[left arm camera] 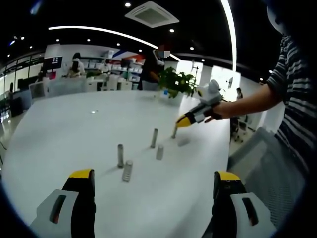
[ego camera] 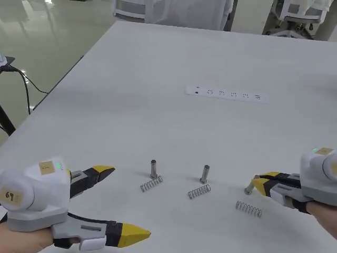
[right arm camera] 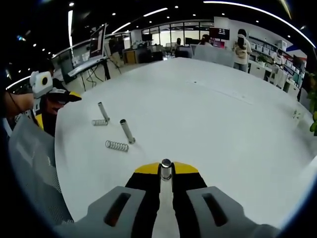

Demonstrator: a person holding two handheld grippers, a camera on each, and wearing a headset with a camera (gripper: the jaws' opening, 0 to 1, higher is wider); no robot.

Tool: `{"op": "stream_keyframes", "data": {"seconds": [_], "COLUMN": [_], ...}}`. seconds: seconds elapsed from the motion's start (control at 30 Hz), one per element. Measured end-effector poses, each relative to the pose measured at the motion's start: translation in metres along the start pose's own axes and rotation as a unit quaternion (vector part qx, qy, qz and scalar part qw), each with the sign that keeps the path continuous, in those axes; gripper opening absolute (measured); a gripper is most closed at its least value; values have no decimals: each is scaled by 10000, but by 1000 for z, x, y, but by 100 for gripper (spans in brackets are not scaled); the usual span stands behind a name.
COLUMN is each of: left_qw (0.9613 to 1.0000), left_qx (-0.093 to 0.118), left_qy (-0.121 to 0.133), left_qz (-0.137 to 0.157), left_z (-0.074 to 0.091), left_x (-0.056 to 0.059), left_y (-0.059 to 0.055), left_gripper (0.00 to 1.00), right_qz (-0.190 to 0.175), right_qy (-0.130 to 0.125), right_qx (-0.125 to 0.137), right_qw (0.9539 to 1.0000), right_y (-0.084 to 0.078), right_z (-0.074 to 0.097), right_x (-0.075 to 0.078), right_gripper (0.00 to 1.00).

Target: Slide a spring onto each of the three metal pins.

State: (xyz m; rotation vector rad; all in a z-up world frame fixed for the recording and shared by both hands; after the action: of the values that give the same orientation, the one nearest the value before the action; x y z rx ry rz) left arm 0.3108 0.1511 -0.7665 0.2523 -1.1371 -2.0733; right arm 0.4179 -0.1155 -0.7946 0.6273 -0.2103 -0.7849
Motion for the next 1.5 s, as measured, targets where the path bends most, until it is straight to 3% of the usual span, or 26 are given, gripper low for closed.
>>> {"op": "stream_keyframes", "data": {"seconds": [0.97,1.5], "left_qw": [10000,10000], "left_qx": [35,2], "left_qy": [4,-2], "left_qz": [8,7], "left_z": [4,4], "left_x": [6,6], "left_y": [2,1], "left_gripper": [97,98], "right_qz": [-176,-242], "right_qy": [65,104], "right_qx": [-50,114], "right_qw": [9998,9996], "right_y": [-6,-2], "right_z": [1,8], "right_x": [-3,-8], "right_gripper": [10,15]}}
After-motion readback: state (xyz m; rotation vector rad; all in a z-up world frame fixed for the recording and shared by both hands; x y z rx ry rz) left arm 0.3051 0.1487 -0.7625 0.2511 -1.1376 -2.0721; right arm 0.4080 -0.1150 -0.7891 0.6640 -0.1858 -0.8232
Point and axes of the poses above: the centre of the closed fingertips' face, and the gripper's own axes: z roughly backward along the fingers, x roughly to its right, y roughly out of its top, the point moved 3 cm from there along z, roughly backward along the fingers, and after that the axes turned 14 degrees about -x, right-handed, at the moved point
